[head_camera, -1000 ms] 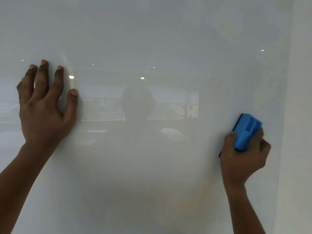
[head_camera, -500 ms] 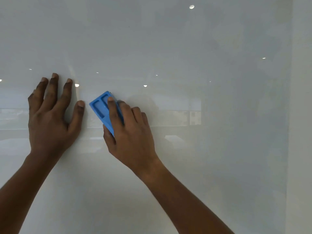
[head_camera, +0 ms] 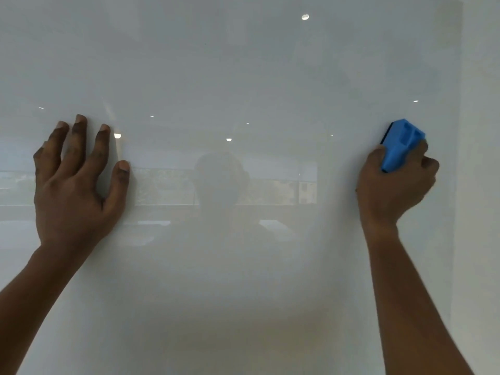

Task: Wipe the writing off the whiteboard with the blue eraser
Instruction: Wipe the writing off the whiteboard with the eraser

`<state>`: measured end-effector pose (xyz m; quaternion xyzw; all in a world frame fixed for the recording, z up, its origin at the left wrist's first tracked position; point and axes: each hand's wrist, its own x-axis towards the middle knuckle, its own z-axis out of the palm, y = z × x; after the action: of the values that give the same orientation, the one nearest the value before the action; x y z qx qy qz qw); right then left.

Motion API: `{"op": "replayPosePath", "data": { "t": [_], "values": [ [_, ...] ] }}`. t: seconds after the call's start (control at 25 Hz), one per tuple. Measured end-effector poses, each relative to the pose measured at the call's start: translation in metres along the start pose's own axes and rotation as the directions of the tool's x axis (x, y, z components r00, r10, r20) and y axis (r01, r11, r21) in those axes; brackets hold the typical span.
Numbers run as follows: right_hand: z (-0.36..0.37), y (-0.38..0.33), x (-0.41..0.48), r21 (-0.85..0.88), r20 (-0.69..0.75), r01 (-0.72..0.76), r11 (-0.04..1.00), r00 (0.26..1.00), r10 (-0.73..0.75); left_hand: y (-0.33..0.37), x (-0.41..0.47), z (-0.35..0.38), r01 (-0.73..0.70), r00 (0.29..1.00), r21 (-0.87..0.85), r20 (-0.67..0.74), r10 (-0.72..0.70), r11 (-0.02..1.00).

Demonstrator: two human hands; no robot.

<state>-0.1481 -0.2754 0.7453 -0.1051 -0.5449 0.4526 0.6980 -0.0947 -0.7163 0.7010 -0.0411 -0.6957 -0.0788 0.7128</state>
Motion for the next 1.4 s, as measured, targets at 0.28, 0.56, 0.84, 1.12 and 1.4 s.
{"op": "replayPosePath", "data": {
  "t": [0.28,0.56,0.84,1.12,1.4],
  "values": [
    [0.037,-0.103,-0.120,0.232,0.108,0.477,0.848,0.854,-0.509,-0.010,0.000,0.008,0.013,1.000,-0.011,0.007,-0.013,1.000],
    [0.007,-0.125,-0.199,0.495,0.453,0.641,0.587,0.386,-0.803,-0.029,0.004,0.014,-0.070,0.996,-0.047,0.054,0.072,0.996],
    [-0.044,-0.076,-0.138,0.455,0.496,0.484,0.747,0.559,-0.664,0.014,0.007,-0.010,-0.017,1.000,-0.092,-0.024,0.015,0.996],
    [-0.094,-0.034,-0.101,0.423,0.660,0.492,0.761,0.409,-0.631,0.132,-0.009,-0.033,-0.190,0.935,-0.515,0.165,0.314,0.836],
    [-0.139,0.002,-0.066,0.334,0.694,0.616,0.713,0.351,-0.628,0.197,-0.025,0.000,-0.339,0.762,-0.611,0.267,0.589,0.715]
  ]
}}
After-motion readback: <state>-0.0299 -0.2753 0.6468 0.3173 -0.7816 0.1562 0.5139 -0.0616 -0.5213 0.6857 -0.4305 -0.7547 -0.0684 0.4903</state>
